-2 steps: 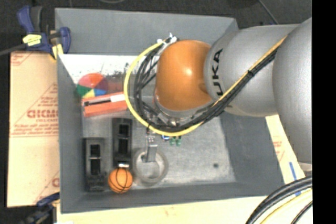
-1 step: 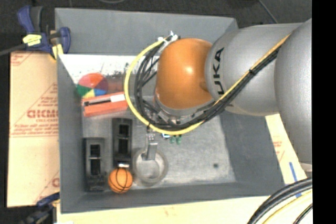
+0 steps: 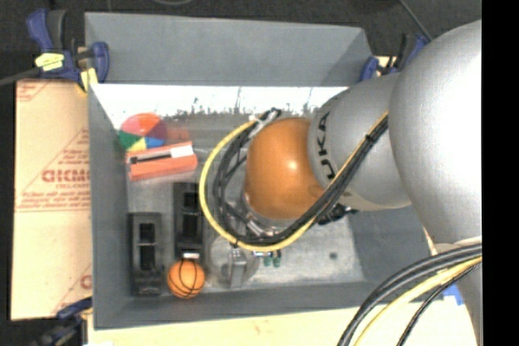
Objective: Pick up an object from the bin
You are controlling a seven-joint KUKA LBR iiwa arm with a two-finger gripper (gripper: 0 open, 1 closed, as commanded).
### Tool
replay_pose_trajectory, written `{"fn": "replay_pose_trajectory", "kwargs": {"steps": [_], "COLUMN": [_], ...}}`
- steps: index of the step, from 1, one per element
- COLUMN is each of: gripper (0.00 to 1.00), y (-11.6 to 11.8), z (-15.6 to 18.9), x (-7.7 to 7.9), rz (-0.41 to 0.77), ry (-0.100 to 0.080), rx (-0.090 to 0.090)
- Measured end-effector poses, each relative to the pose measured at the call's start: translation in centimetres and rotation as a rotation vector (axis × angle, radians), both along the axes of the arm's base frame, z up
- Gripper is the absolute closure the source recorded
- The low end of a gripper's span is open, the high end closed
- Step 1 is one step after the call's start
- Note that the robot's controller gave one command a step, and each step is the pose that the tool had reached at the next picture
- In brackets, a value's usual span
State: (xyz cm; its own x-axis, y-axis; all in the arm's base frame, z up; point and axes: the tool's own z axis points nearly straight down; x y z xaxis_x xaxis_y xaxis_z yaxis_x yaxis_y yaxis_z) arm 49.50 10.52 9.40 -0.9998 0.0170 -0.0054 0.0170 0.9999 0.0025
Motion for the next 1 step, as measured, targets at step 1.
{"fn": "replay_pose_trajectory", "kwargs": {"steps": [1], "gripper": [0.0], "y": [0.08], "z": [0.17], "x": [-0.69], "rz": [0.023], "ry": [-0.003], "rx": [0.0]}}
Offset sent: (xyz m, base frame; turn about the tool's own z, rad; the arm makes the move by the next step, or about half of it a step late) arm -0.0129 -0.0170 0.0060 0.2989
